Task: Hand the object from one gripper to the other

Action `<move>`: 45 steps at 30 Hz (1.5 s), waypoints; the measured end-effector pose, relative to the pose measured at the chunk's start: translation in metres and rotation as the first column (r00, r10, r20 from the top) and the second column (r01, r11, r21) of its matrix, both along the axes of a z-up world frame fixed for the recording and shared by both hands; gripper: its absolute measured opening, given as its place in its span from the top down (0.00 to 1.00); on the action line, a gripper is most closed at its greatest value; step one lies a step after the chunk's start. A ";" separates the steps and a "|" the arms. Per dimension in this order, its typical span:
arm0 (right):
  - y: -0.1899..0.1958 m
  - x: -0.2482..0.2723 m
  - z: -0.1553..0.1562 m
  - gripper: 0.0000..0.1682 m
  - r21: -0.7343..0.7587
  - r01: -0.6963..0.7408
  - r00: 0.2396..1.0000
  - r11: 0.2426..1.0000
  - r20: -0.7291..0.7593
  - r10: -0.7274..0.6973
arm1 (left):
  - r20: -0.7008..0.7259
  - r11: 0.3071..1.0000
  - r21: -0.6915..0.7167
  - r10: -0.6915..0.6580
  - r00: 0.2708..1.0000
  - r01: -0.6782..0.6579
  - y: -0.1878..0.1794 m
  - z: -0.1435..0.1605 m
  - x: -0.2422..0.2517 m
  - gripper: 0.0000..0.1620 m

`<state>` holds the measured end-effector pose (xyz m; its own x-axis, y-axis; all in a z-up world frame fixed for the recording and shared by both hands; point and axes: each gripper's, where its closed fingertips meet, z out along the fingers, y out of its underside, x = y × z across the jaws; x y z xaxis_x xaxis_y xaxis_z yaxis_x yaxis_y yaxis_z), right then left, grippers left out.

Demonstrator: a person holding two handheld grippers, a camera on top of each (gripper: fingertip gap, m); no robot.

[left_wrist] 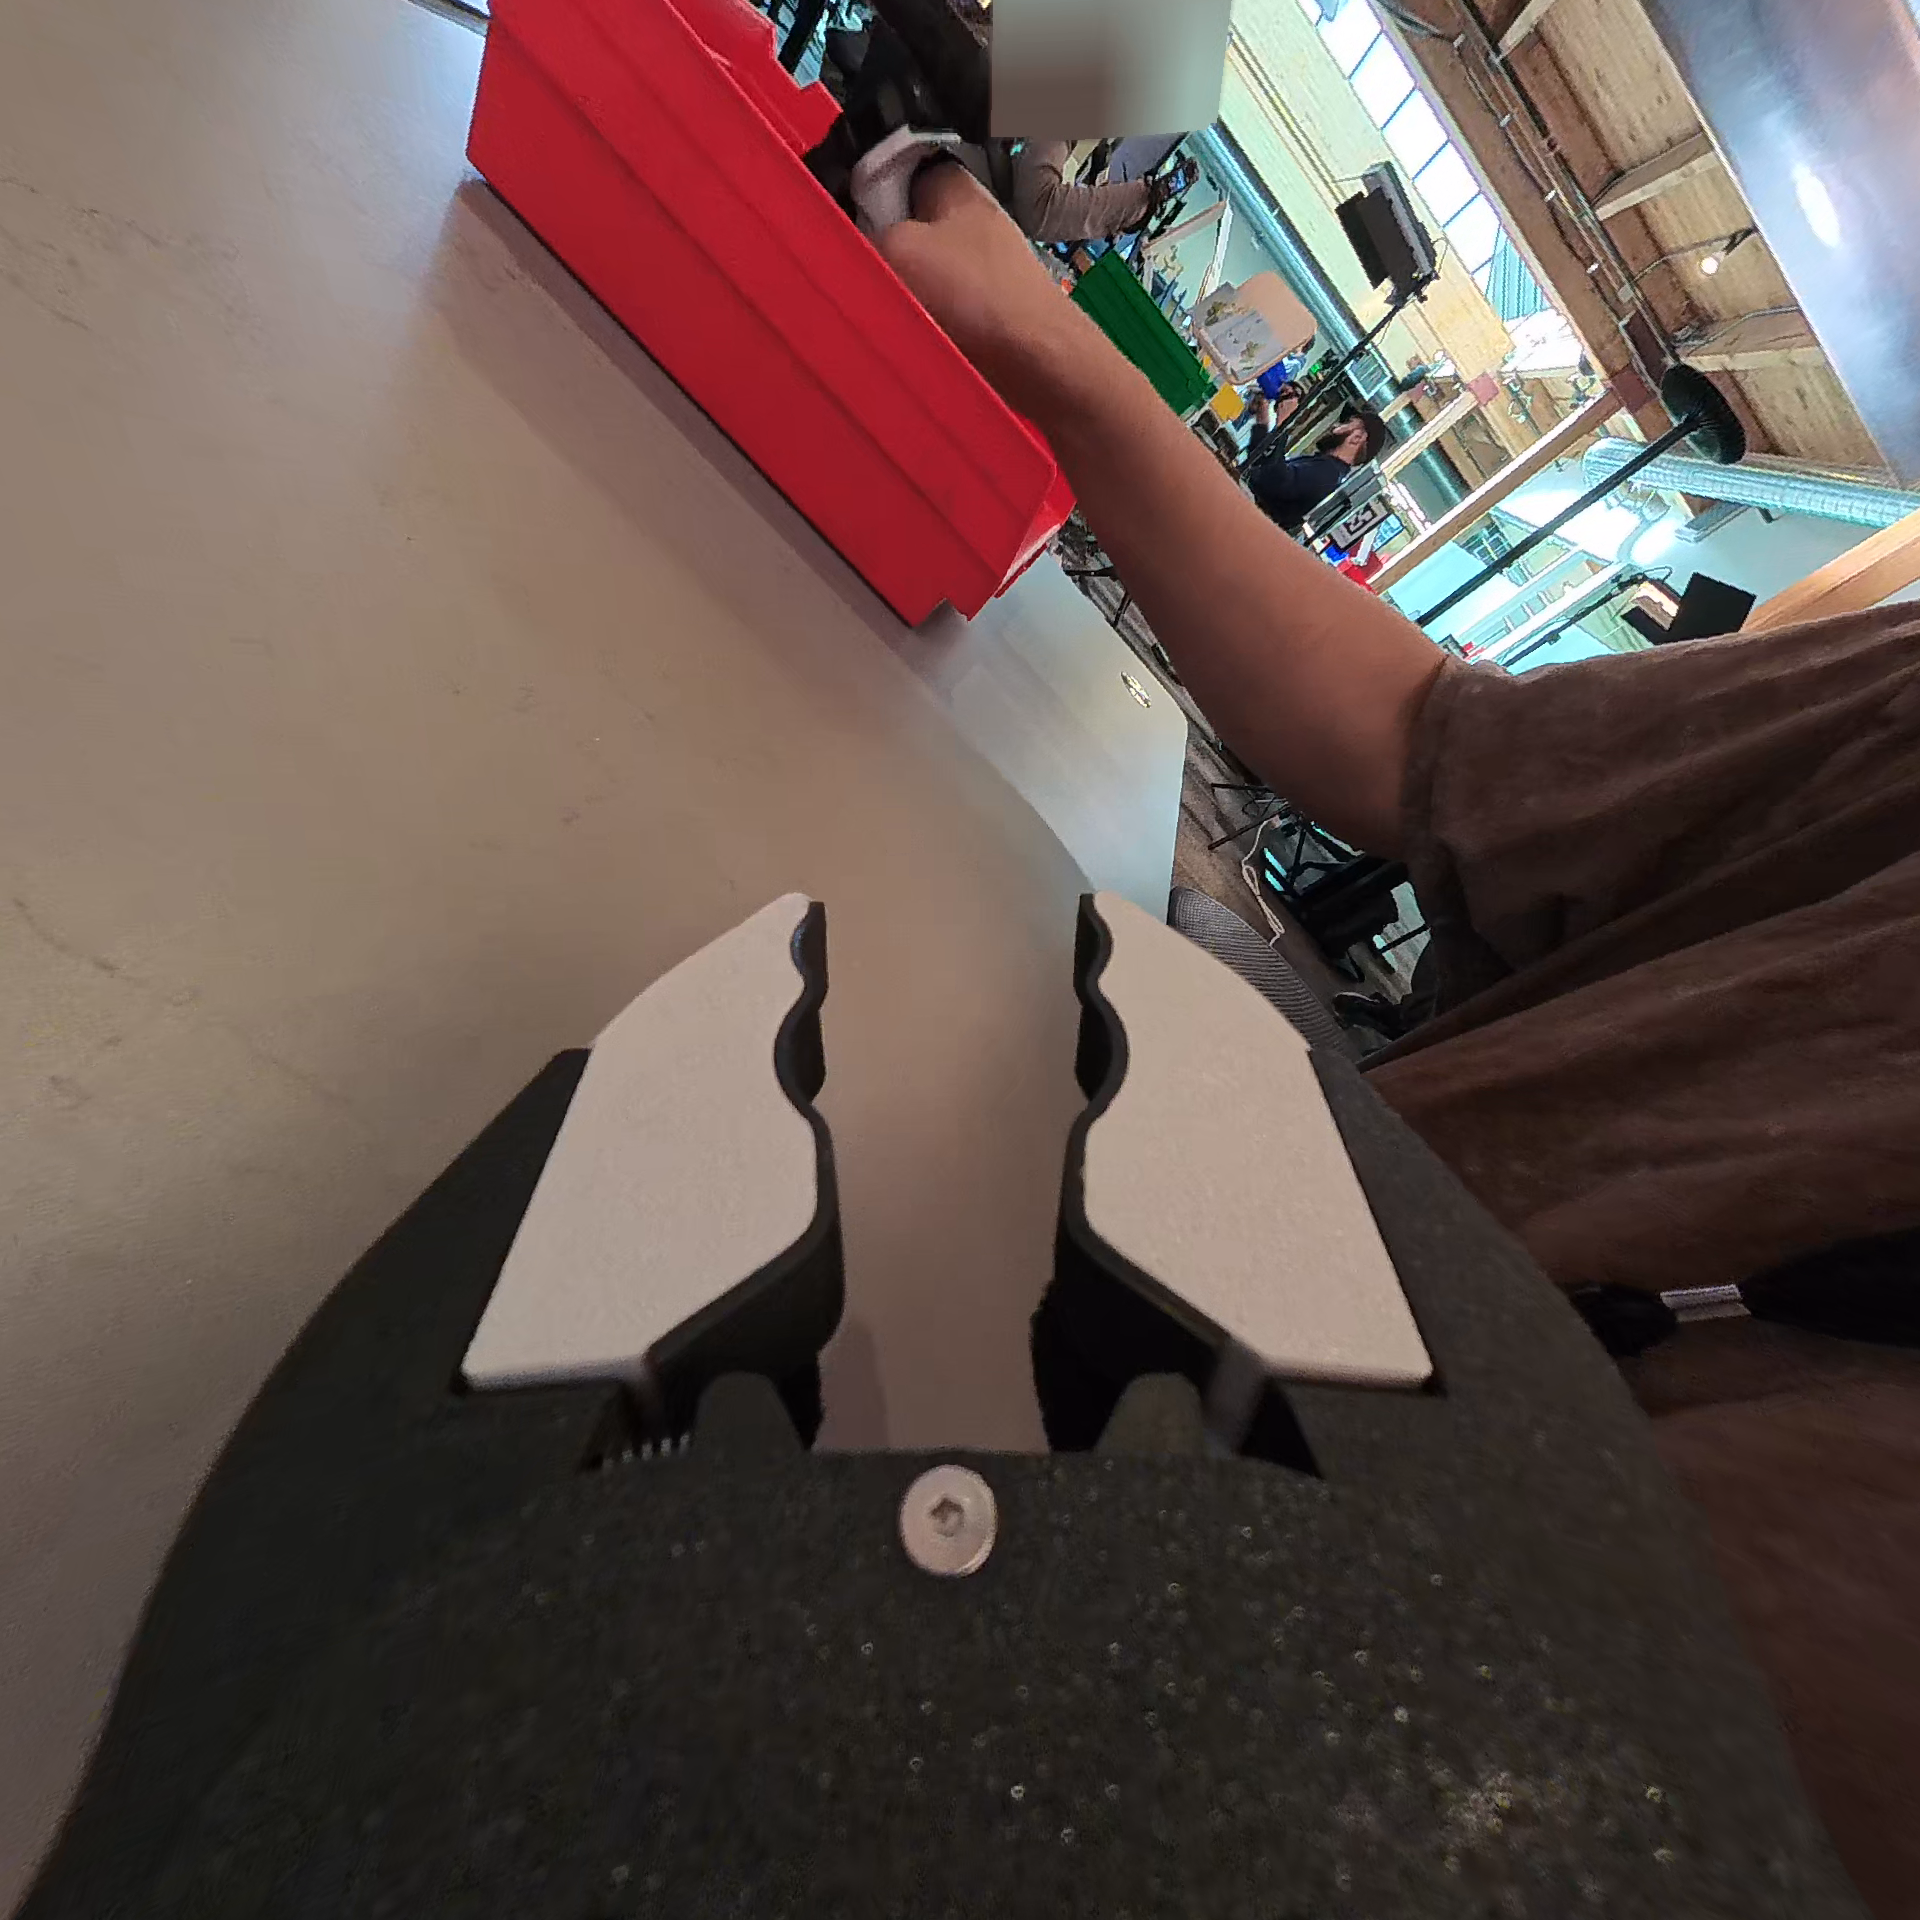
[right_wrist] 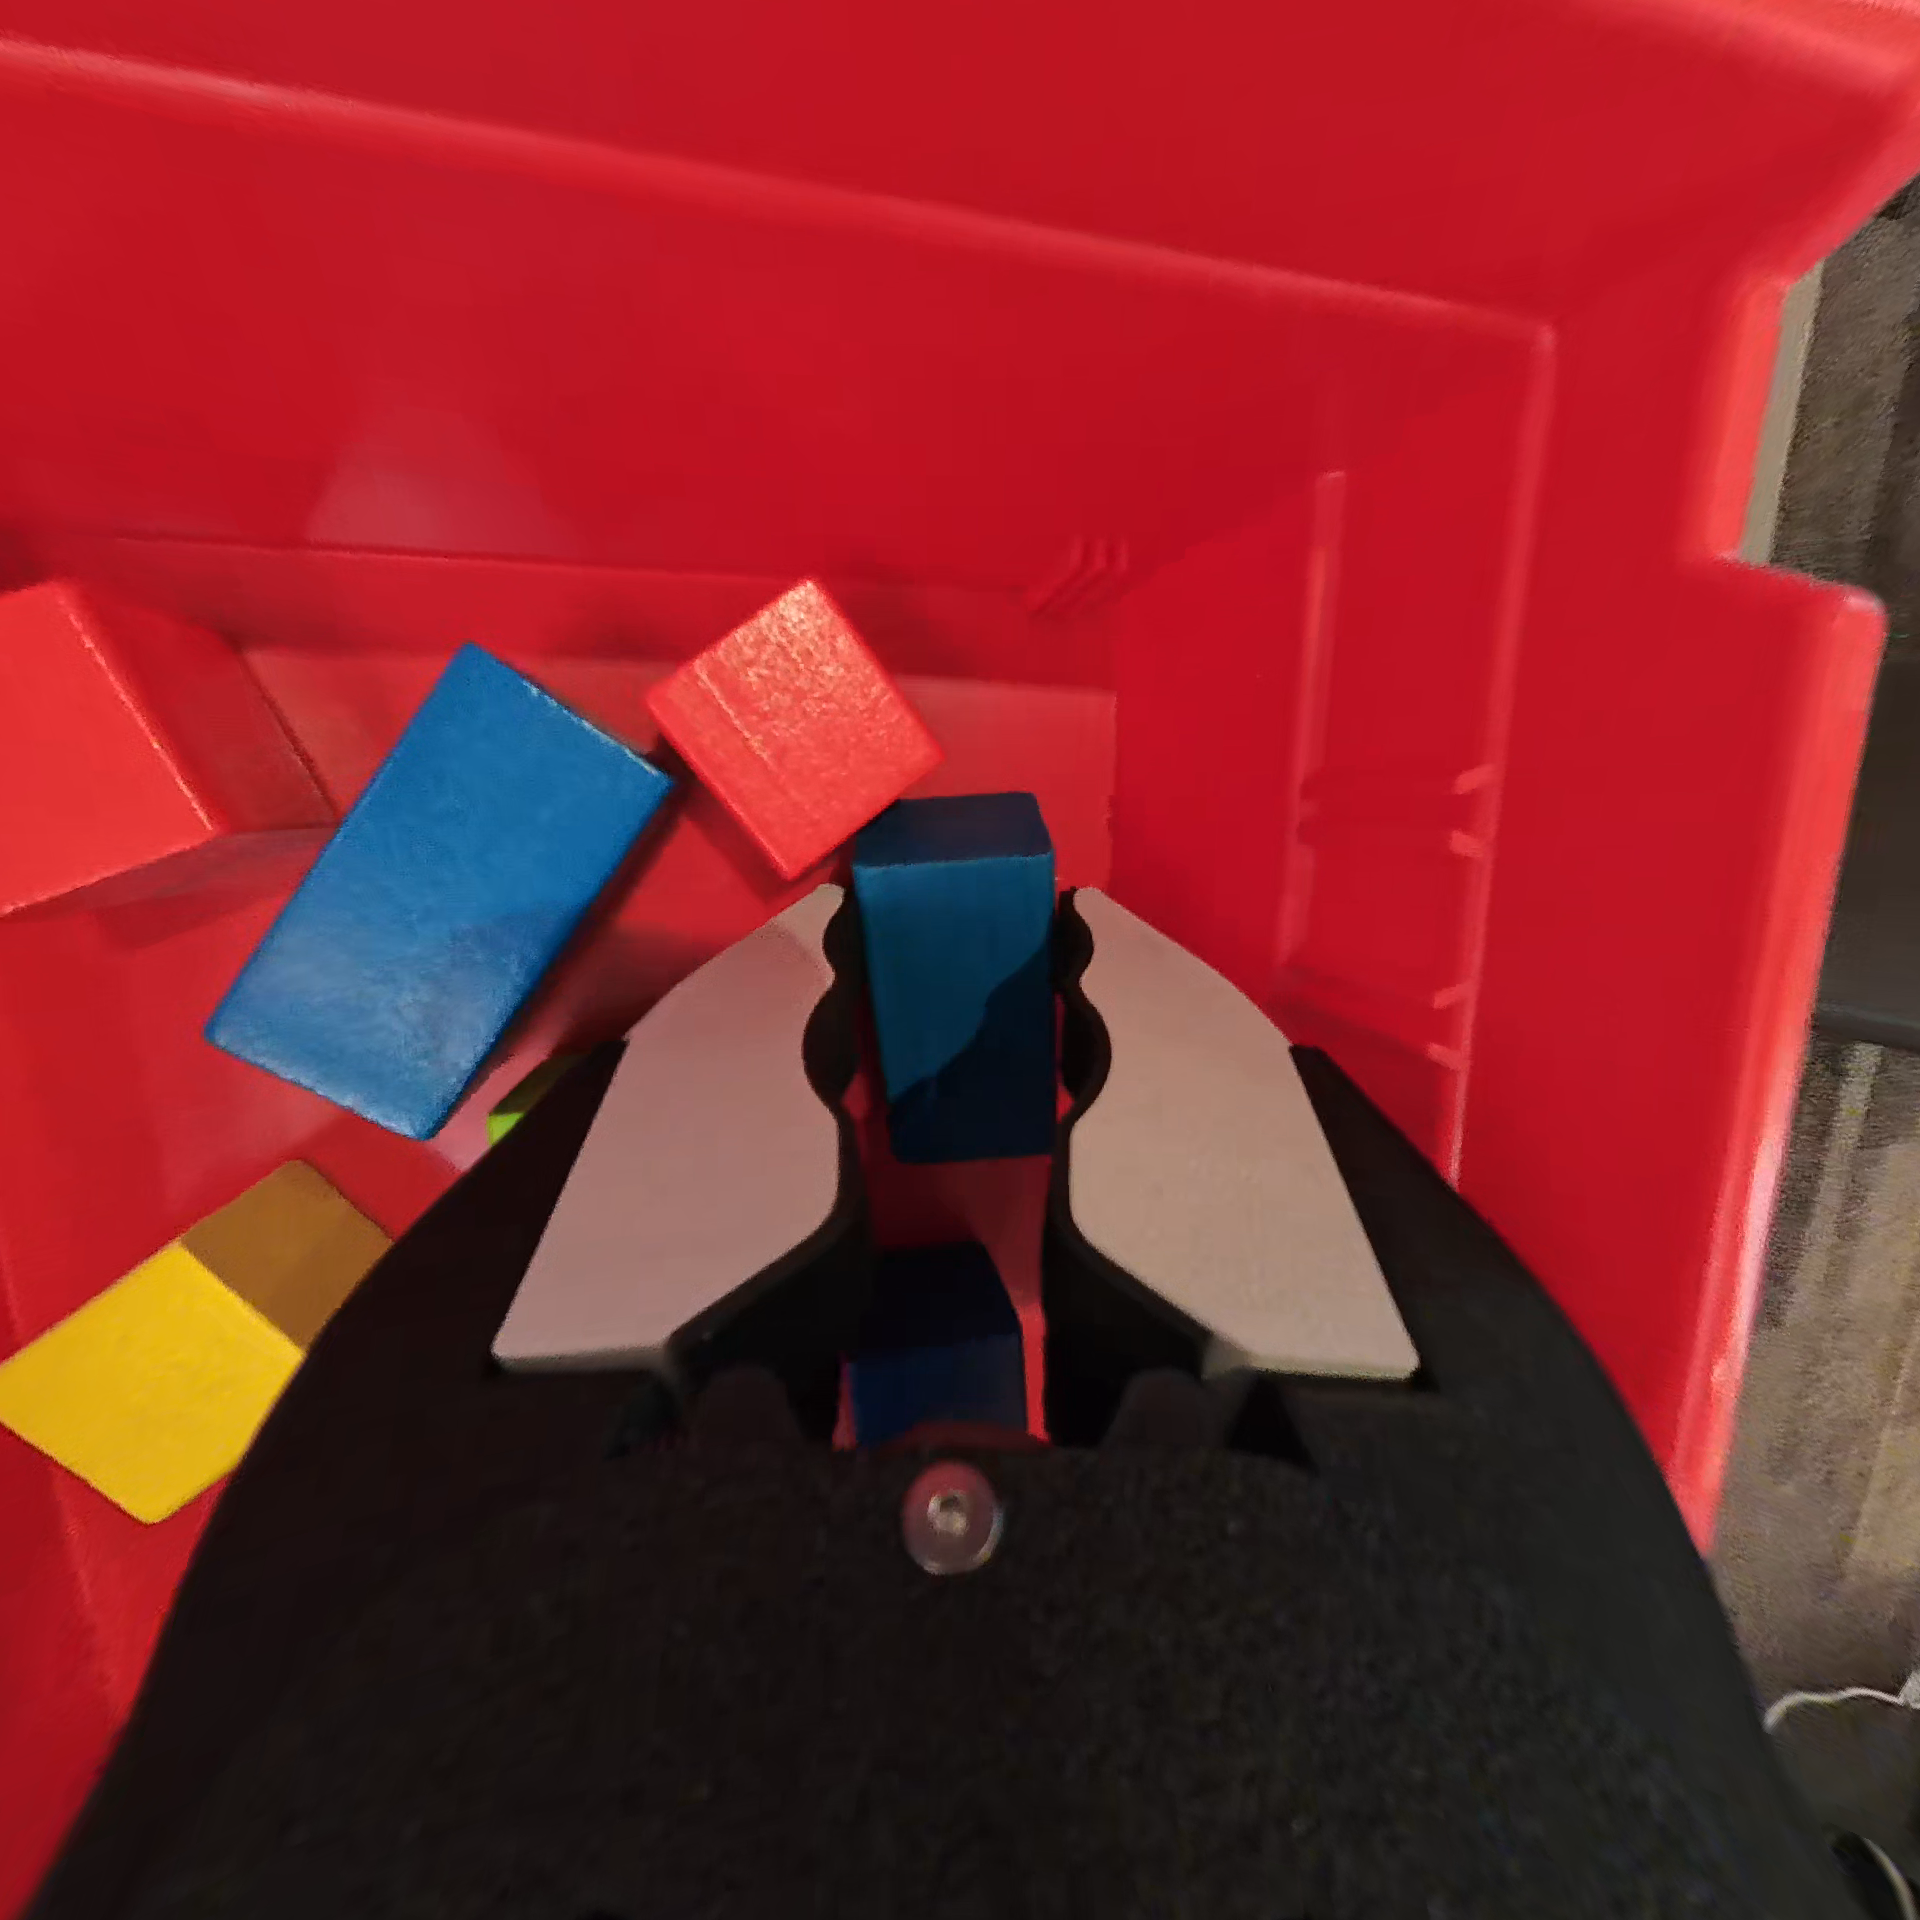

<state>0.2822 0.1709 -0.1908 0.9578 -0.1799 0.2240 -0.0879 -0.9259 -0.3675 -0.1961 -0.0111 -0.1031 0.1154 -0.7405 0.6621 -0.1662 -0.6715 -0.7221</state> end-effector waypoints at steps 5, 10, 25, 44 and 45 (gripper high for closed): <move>0.012 -0.009 0.002 0.79 0.157 0.001 0.996 0.988 -0.084 0.012 | 0.018 1.000 -0.004 -0.003 1.000 0.003 -0.001 0.003 -0.001 0.72; 0.009 -0.009 -0.004 0.79 0.166 0.019 0.987 0.986 -0.159 0.008 | 0.027 1.000 -0.009 -0.005 1.000 0.005 -0.001 0.004 -0.001 0.72; 0.004 -0.012 -0.003 0.79 0.126 -0.020 0.987 0.992 -0.155 0.039 | 0.043 1.000 -0.020 -0.007 0.999 0.008 -0.002 0.006 -0.001 0.72; -0.148 -0.122 0.128 0.72 0.767 -0.127 0.983 0.629 0.011 0.185 | -0.003 0.950 0.287 0.125 0.992 -0.119 0.014 0.015 -0.010 0.73; -0.160 -0.132 0.122 0.70 0.789 -0.115 0.984 0.603 0.006 0.180 | 0.001 0.934 0.333 0.139 0.990 -0.131 0.014 0.019 -0.011 0.74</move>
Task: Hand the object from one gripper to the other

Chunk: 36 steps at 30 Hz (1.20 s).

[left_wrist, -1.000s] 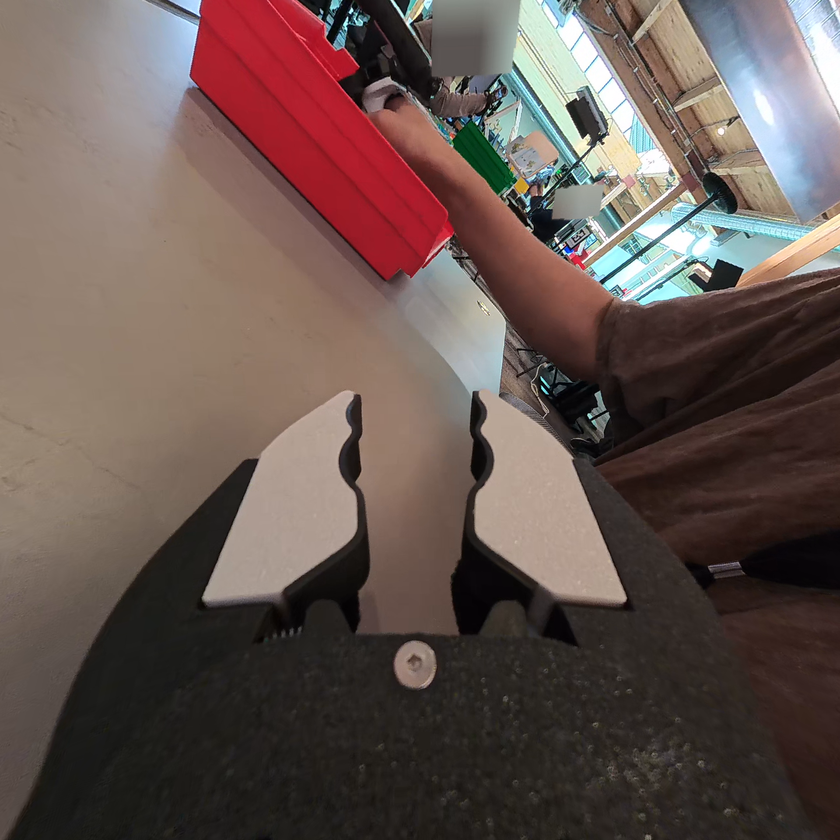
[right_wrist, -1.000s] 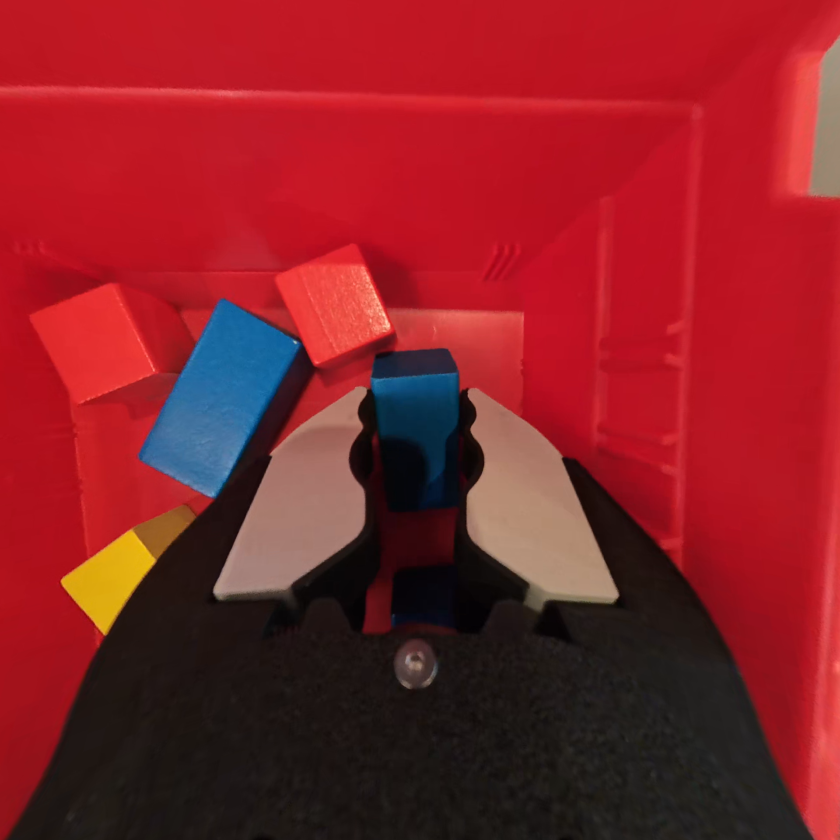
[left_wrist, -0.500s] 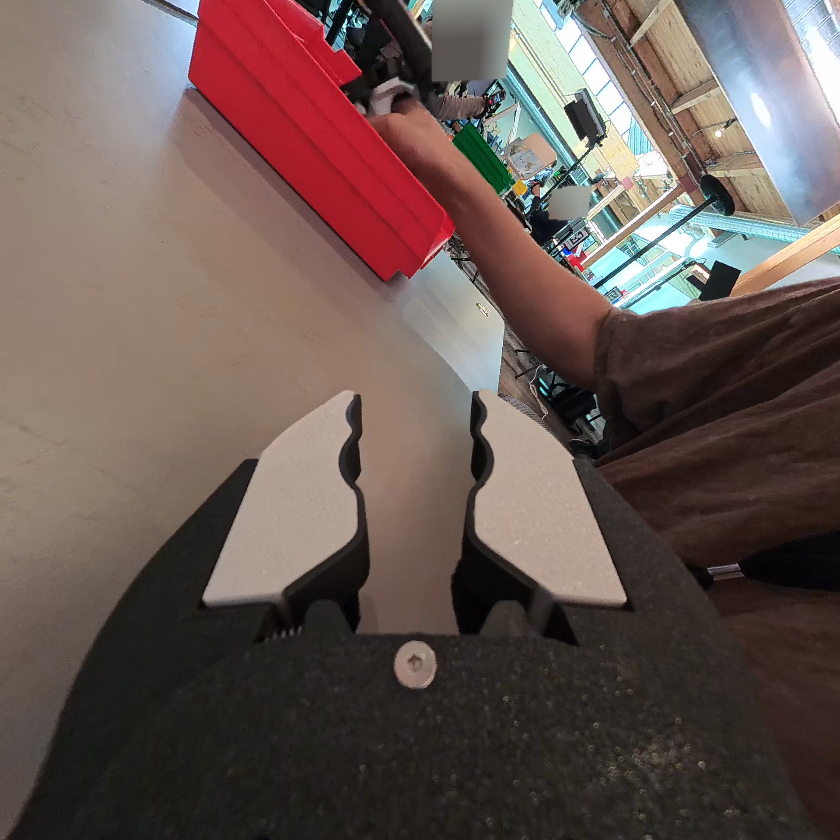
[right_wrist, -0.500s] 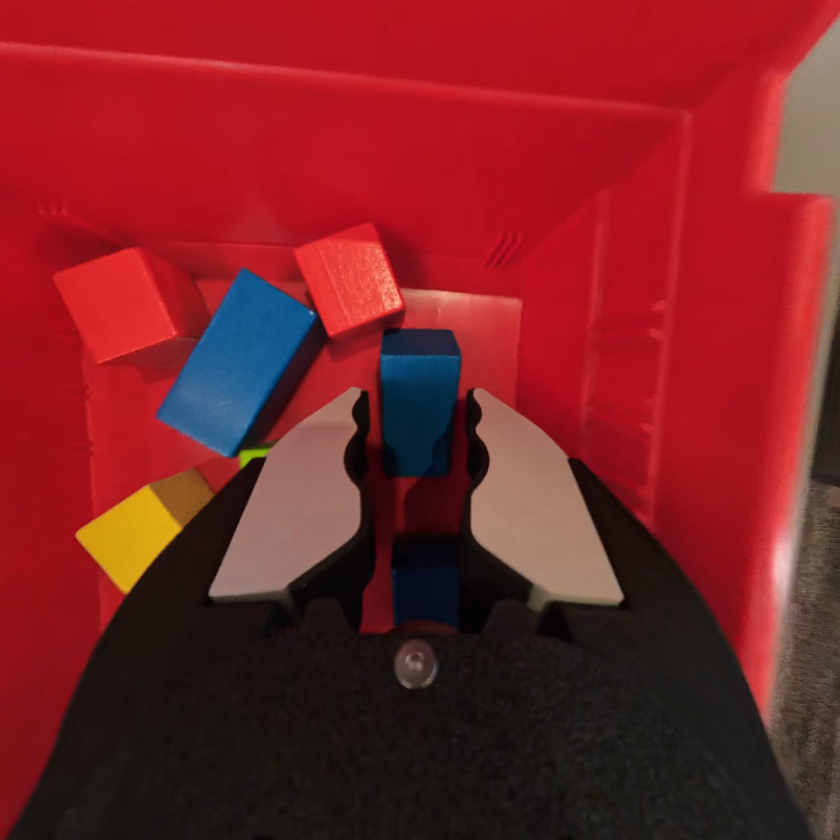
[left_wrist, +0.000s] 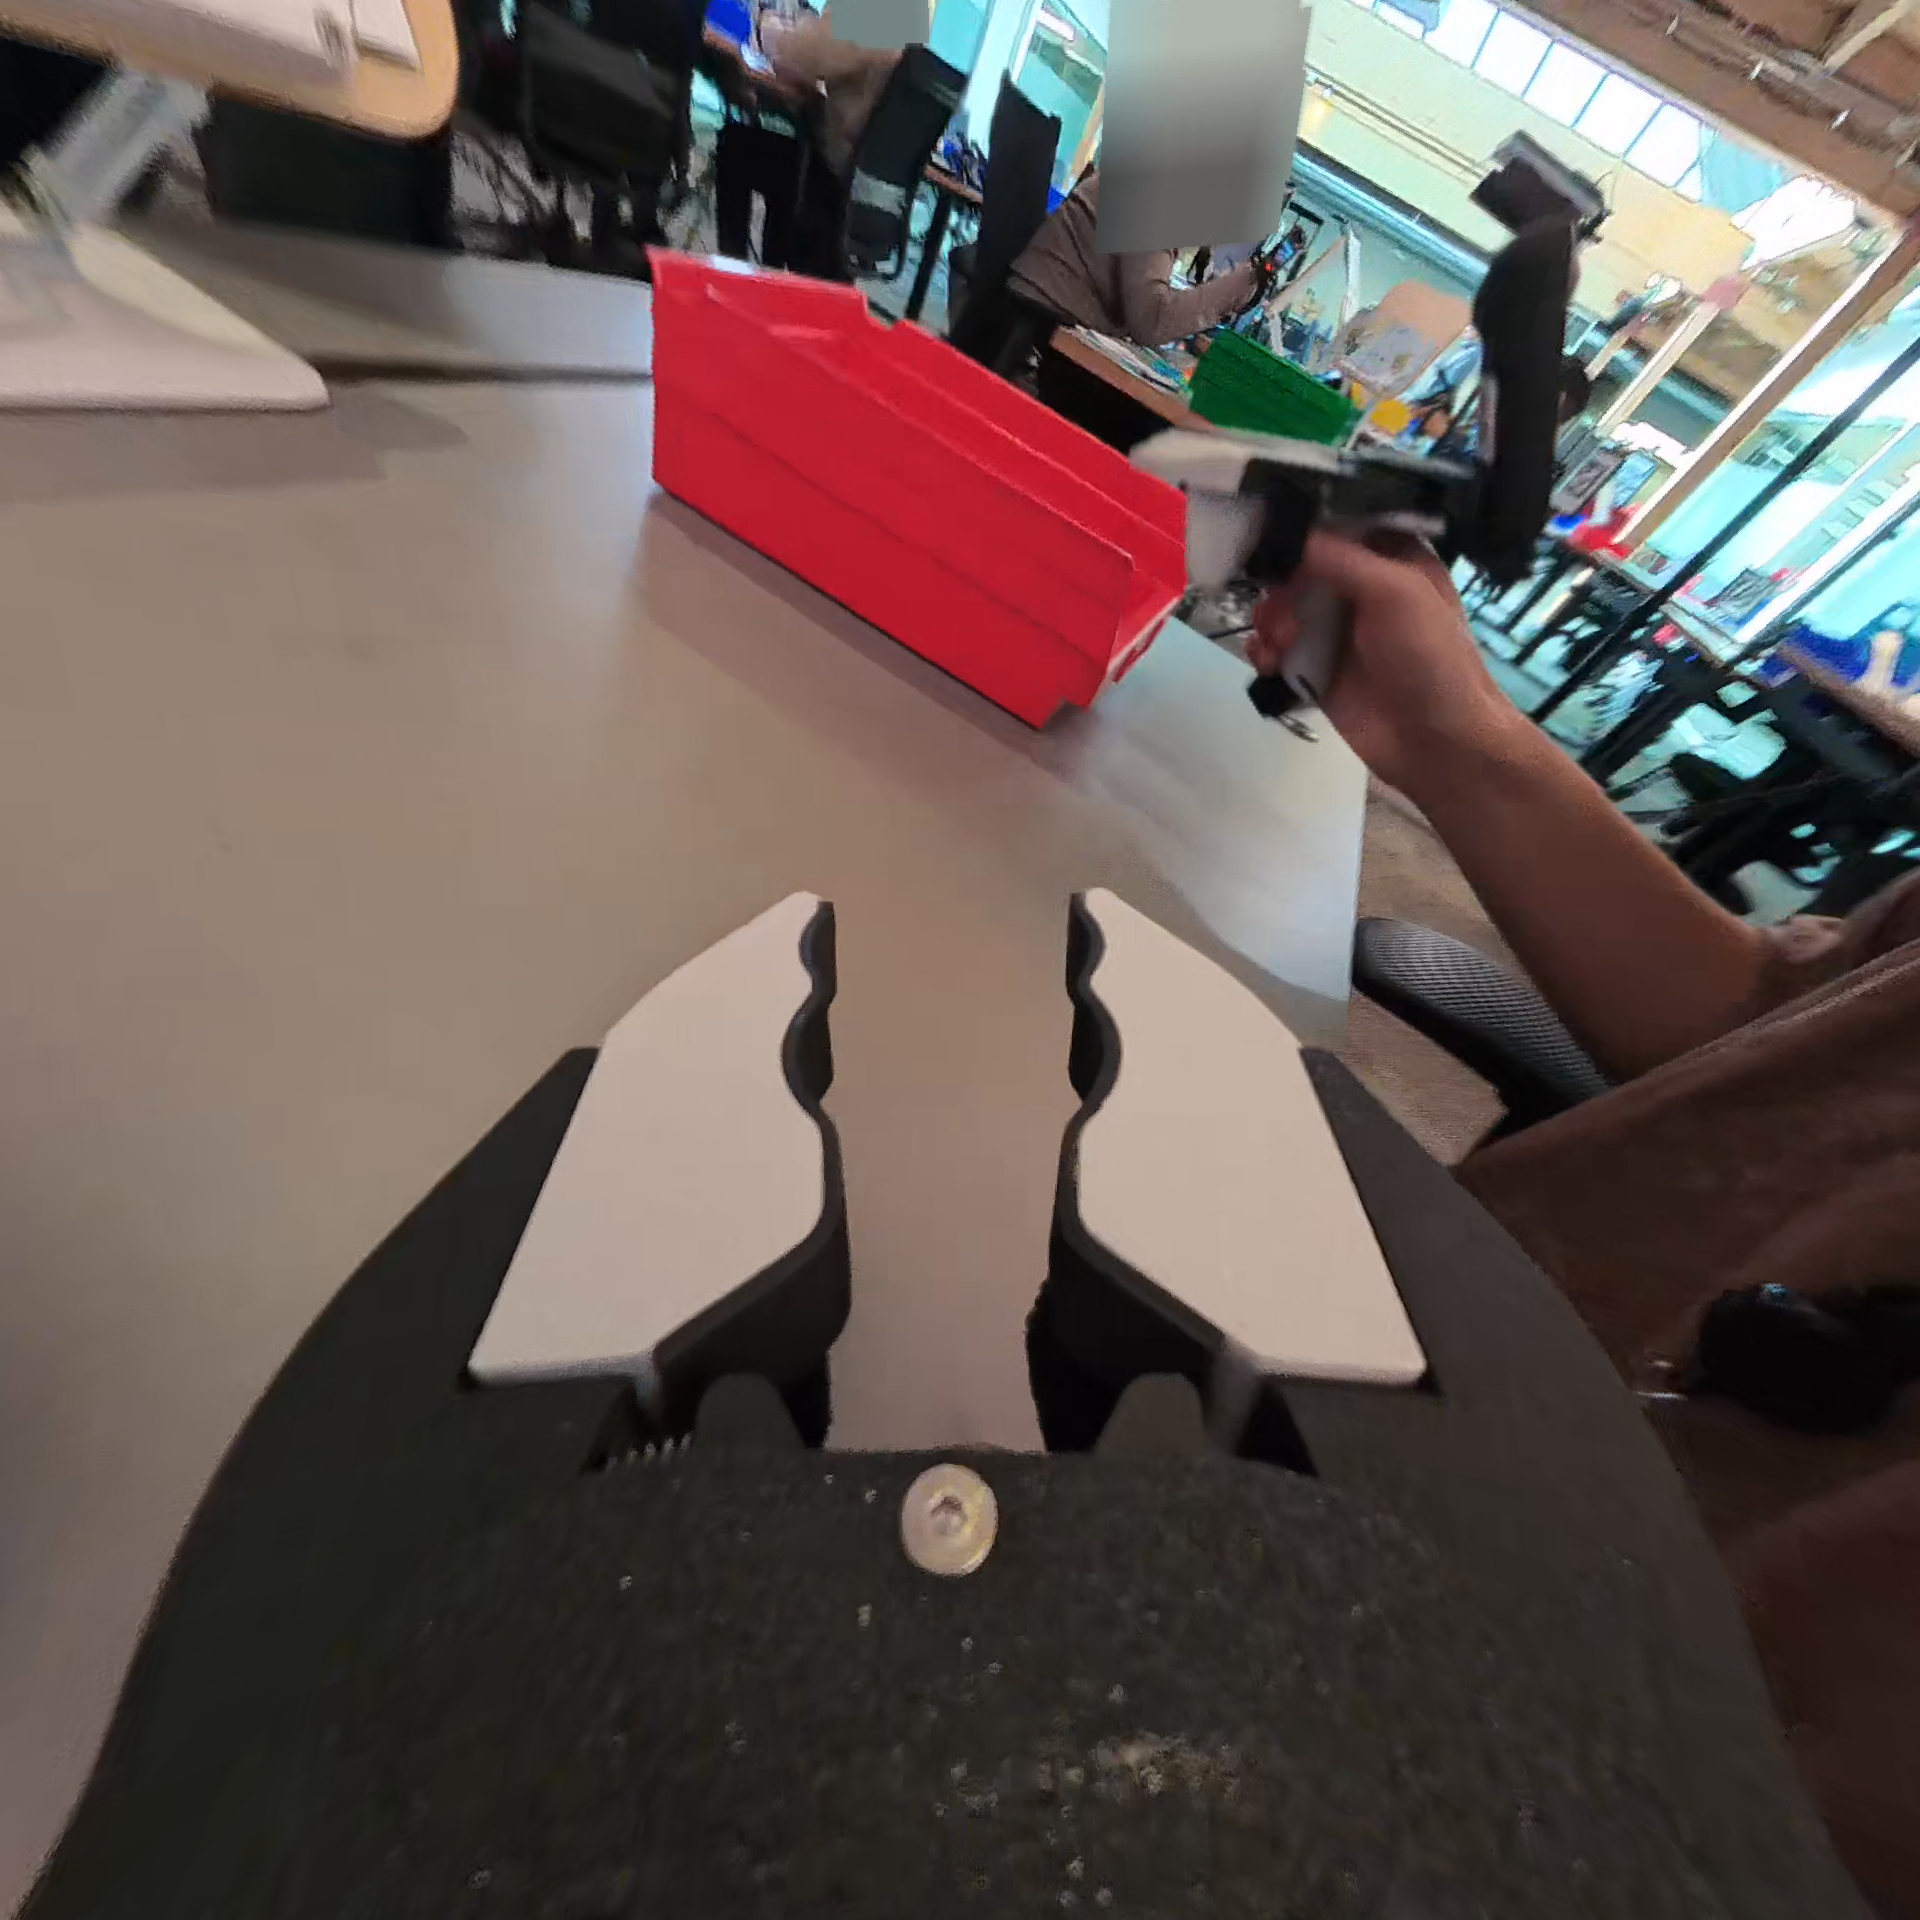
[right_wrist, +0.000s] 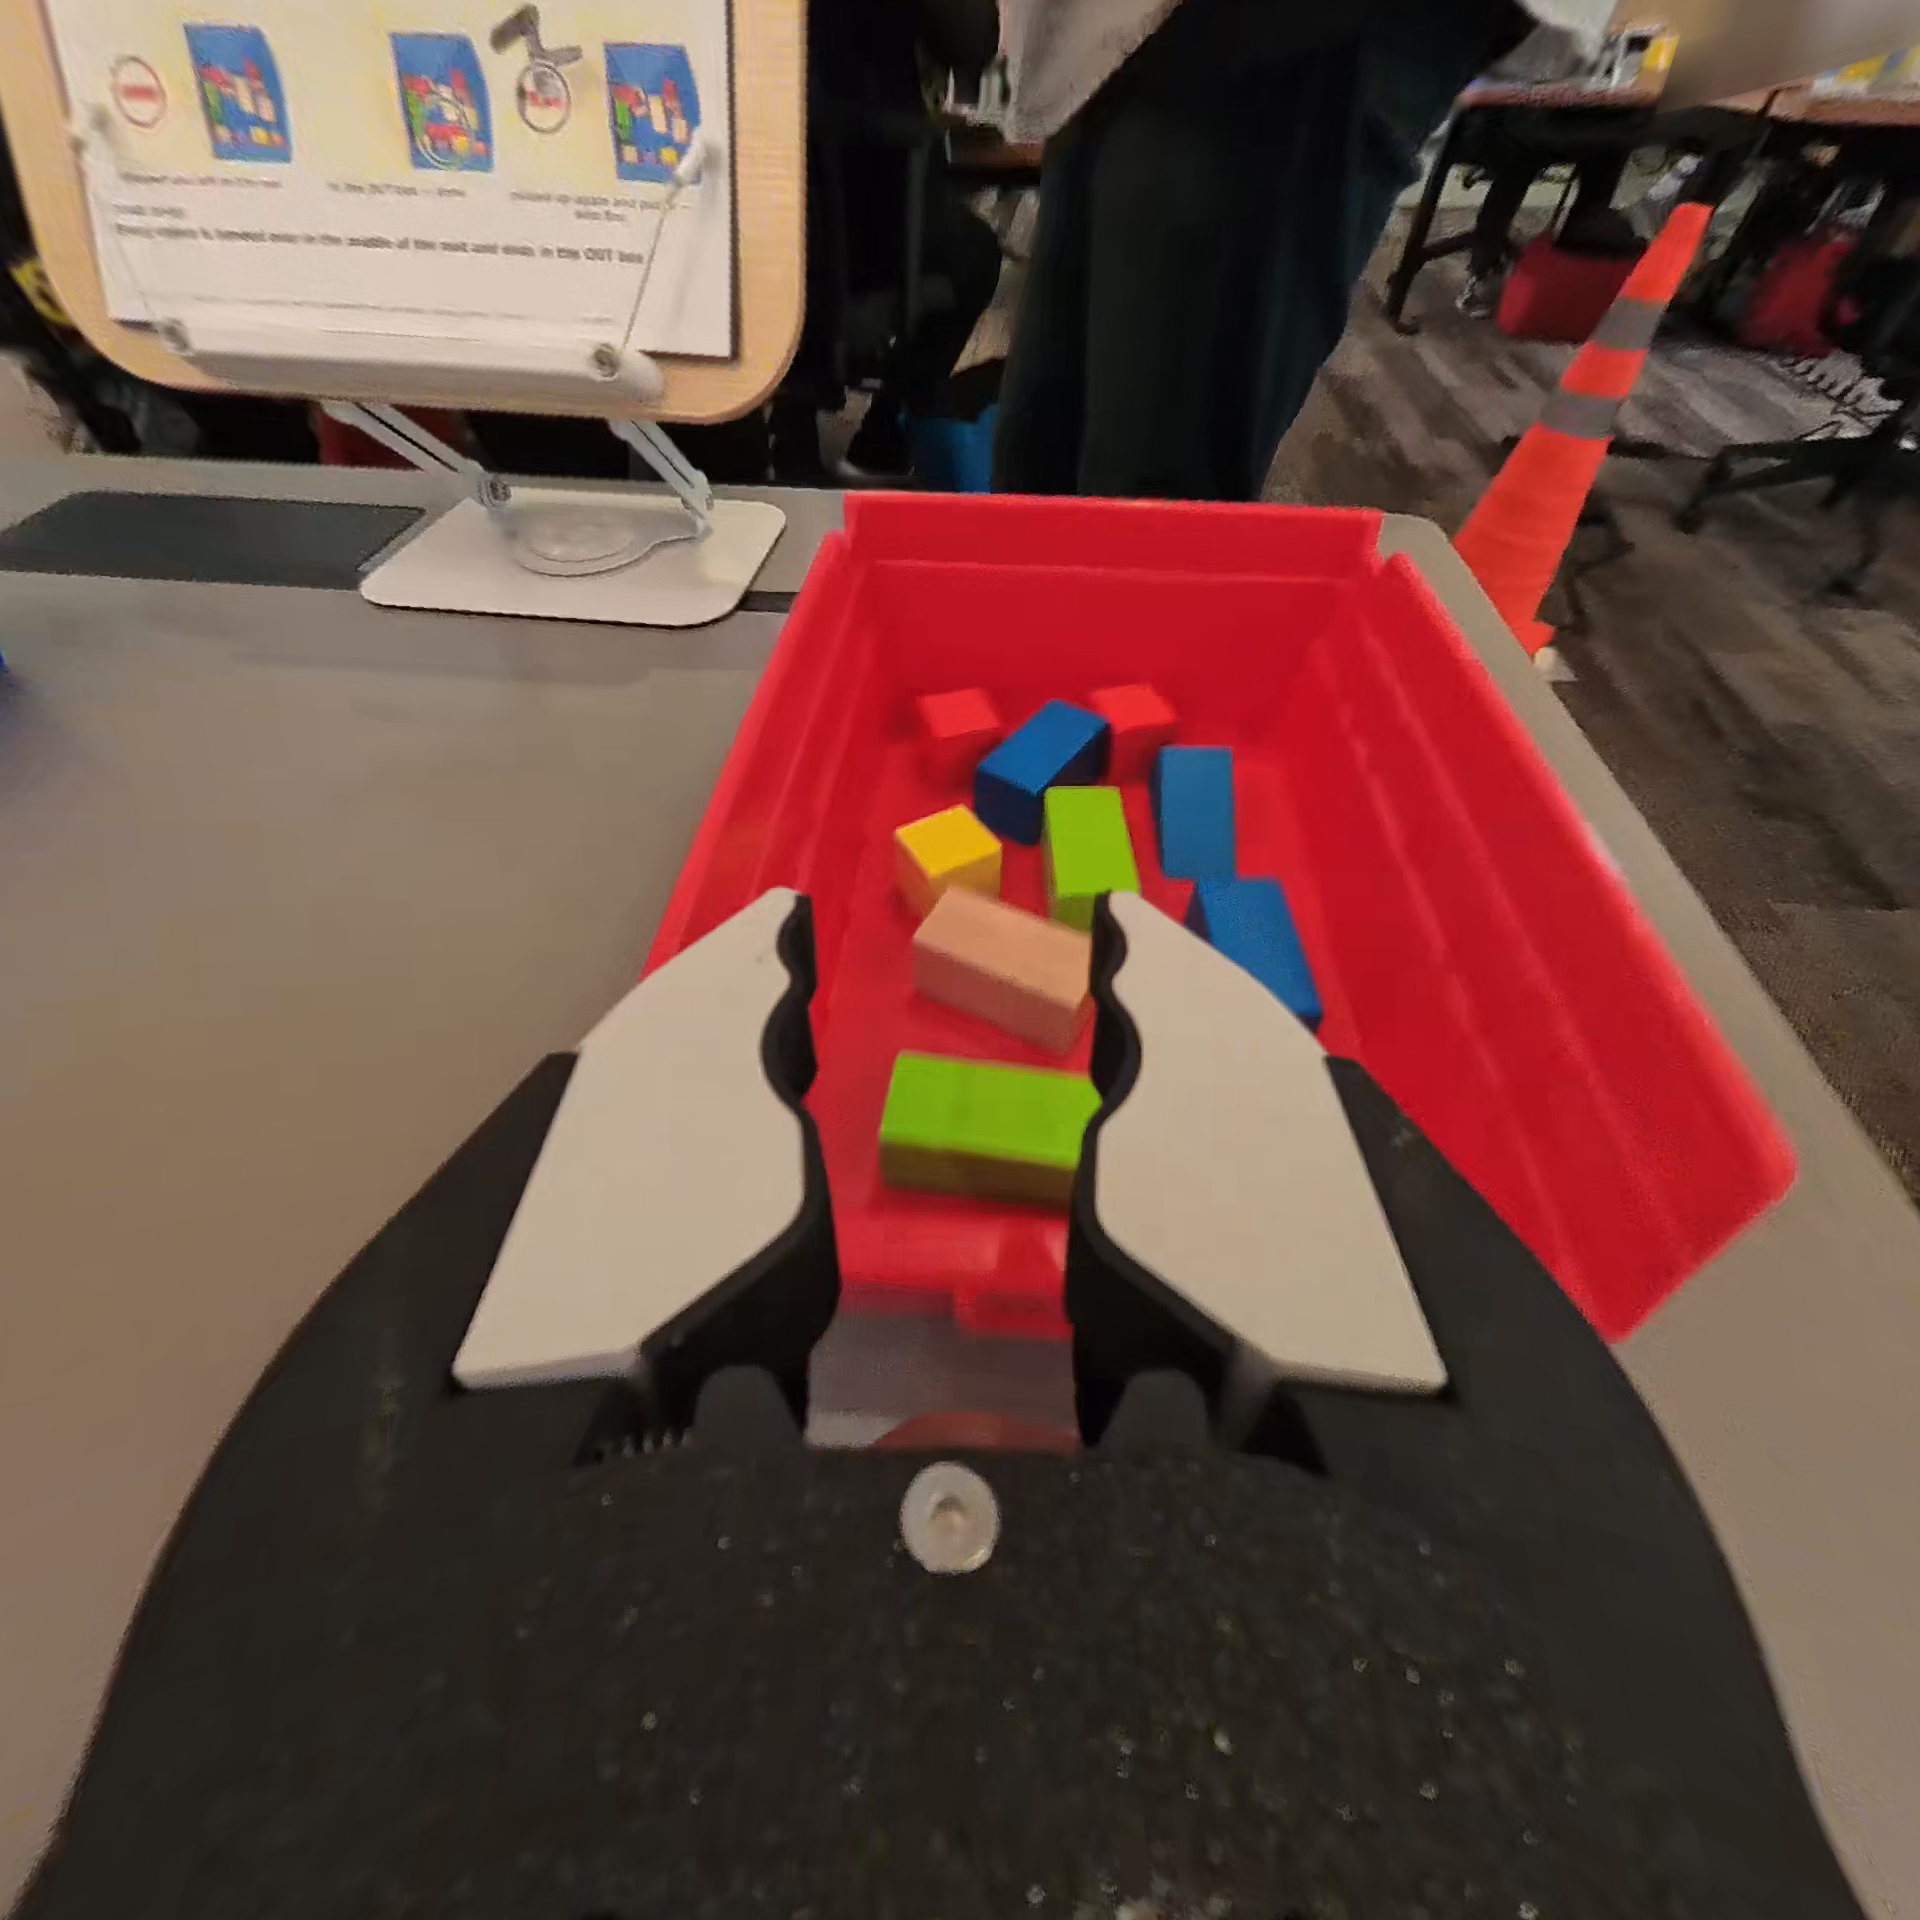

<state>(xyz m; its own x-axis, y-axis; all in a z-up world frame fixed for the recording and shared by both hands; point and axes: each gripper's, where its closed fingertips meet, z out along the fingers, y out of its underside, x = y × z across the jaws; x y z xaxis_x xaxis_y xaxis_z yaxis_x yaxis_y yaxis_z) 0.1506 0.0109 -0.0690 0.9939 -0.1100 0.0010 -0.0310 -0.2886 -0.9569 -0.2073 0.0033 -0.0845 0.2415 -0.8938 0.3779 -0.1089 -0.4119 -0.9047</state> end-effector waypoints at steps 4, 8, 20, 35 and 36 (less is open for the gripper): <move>-0.038 -0.018 -0.022 0.68 0.079 0.059 0.996 0.995 0.059 -0.064 | -0.122 1.000 0.020 -0.022 0.992 0.024 -0.017 -0.005 -0.007 0.72; -0.051 -0.030 -0.015 0.70 0.180 0.034 0.999 0.983 0.002 -0.035 | -0.207 0.999 0.004 0.049 0.977 -0.049 -0.023 -0.005 -0.029 0.60; -0.033 -0.055 -0.012 0.70 0.210 -0.146 0.989 0.967 0.025 0.144 | -0.777 0.952 0.282 0.155 0.610 0.118 0.114 -0.011 -0.169 0.65; -0.031 -0.060 -0.021 0.70 0.168 -0.122 0.992 0.978 0.042 0.116 | -0.919 0.839 -0.017 -0.227 0.321 0.545 0.173 -0.092 -0.165 0.67; -0.031 -0.062 -0.021 0.70 0.162 -0.123 0.992 0.979 0.049 0.117 | -0.918 0.836 -0.016 -0.230 0.324 0.548 0.174 -0.095 -0.165 0.68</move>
